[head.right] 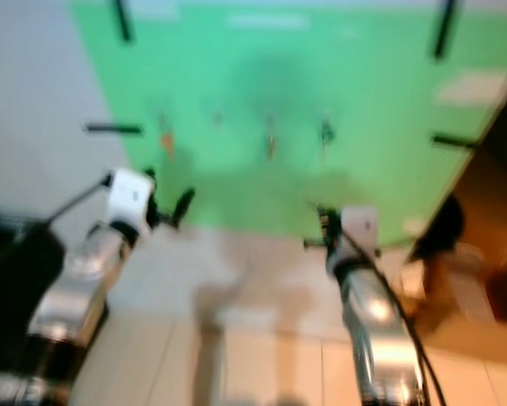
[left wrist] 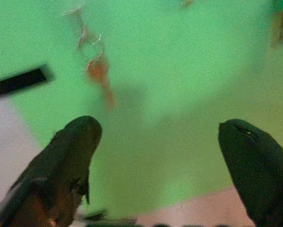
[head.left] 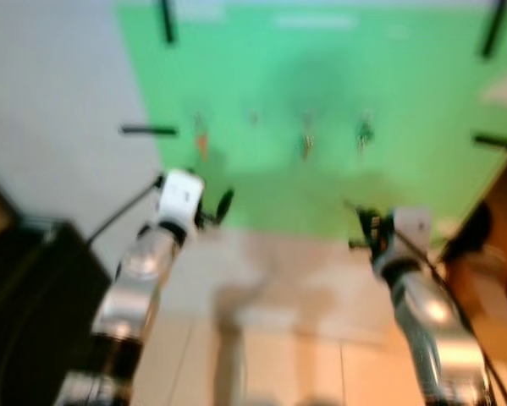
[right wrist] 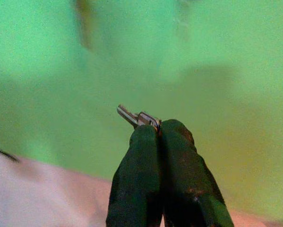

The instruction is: Hang keys on a hook

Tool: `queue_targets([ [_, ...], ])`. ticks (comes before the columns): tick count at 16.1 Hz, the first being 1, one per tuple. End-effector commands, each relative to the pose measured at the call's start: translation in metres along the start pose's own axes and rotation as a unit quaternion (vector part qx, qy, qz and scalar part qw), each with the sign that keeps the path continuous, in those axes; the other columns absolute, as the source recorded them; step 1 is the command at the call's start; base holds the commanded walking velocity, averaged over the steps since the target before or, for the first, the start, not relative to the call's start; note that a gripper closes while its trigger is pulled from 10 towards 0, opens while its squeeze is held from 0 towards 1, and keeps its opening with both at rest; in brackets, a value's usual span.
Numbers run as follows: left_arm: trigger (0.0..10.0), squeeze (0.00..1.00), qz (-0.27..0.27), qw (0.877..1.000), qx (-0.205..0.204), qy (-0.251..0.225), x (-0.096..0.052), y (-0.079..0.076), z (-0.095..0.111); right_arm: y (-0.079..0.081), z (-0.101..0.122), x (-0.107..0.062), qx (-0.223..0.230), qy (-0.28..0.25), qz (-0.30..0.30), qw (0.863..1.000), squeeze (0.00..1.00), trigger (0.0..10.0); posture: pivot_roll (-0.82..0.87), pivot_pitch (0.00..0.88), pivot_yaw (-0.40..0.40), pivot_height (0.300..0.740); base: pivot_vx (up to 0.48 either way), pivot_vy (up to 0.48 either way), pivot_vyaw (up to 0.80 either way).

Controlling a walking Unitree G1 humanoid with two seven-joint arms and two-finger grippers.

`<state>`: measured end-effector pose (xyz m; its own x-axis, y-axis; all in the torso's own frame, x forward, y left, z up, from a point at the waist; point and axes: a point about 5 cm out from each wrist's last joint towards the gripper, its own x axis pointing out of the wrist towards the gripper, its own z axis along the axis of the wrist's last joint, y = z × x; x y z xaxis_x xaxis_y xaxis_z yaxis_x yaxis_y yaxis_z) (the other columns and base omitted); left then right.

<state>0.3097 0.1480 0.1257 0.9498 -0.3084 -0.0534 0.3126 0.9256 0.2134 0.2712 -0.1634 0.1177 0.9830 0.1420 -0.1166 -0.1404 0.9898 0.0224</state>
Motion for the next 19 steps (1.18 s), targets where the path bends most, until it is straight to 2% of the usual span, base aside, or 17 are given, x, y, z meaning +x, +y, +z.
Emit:
queue_targets([
  [1,10.0,0.0,0.006,1.0,0.001,-0.003,-0.001,0.002,0.003,0.007,-0.002,0.003,-0.003,0.005,0.032,0.999,0.0,10.0,-0.1,0.0,0.041,0.74,0.0,0.0,0.0],
  [4,10.0,0.0,0.009,1.0,0.004,-0.003,-0.003,0.004,0.004,0.012,0.002,0.012,-0.001,0.001,0.045,0.999,0.0,10.0,-0.09,0.0,0.037,0.74,0.0,0.0,0.0],
  [10,10.0,0.0,0.001,1.0,0.007,-0.008,-0.007,0.001,0.007,0.015,0.015,0.014,0.06,-0.019,0.057,0.996,0.0,10.0,-0.09,0.0,0.038,0.74,0.0,0.0,0.0],
  [13,10.0,0.0,-0.003,1.0,-0.004,-0.02,-0.007,-0.001,0.011,0.021,0.02,0.011,0.037,-0.03,0.081,0.996,0.0,10.0,-0.09,0.0,0.039,0.74,0.0,0.0,0.0],
  [17,10.0,0.0,-0.01,1.0,-0.003,-0.019,-0.009,-0.001,0.011,0.023,0.023,0.011,0.032,-0.035,0.081,0.996,0.0,10.0,-0.09,0.0,0.039,0.74,0.162,0.0,0.8],
  [19,10.0,0.0,-0.011,1.0,-0.004,-0.016,-0.011,-0.001,0.01,0.02,0.023,0.01,0.05,-0.036,0.073,0.995,0.0,10.0,-0.09,0.0,0.041,0.74,0.338,0.0,0.0],
])
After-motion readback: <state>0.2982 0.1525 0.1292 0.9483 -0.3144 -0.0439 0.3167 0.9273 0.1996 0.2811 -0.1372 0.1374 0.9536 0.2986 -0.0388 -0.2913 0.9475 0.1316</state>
